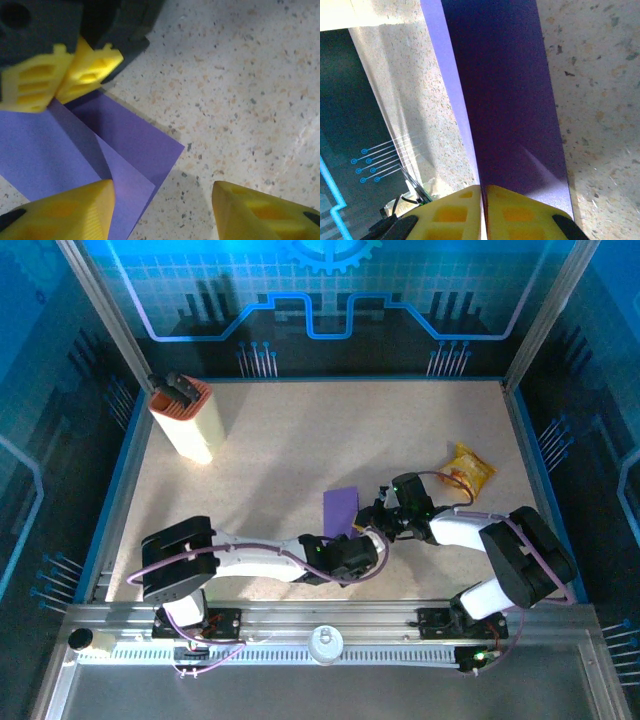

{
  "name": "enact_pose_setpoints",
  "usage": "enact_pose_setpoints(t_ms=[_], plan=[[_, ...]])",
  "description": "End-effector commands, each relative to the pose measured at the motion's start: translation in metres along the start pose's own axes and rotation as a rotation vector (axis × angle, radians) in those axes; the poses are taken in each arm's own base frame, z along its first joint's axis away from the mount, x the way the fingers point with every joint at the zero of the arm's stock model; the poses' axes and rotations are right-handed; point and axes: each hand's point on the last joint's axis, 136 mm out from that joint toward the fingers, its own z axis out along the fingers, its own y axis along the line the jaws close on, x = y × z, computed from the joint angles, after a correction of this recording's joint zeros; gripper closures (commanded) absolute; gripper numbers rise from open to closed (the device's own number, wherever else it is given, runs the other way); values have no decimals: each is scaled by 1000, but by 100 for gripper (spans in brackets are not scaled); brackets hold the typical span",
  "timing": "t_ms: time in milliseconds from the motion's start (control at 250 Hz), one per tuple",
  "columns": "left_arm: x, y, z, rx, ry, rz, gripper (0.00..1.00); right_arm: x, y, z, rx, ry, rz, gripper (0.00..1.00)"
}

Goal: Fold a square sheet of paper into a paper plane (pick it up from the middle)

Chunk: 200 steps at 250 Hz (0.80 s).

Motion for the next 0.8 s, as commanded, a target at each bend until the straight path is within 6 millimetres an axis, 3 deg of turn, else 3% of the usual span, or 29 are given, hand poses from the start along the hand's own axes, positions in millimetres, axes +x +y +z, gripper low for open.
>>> enact_pose_setpoints(t_ms=[0, 100, 308, 795], plan=[[-6, 3, 0, -33, -4, 14, 50, -2, 9, -2, -6, -12, -26, 87], [-2, 5, 2, -47, 11, 32, 55, -3, 9, -2, -6, -12, -25, 87], [9, 8, 4, -60, 34, 46, 55, -3, 10, -2, -9, -12, -27, 87], [10, 10, 3, -67, 36, 50, 70, -5, 11, -2, -14, -14, -28, 86]])
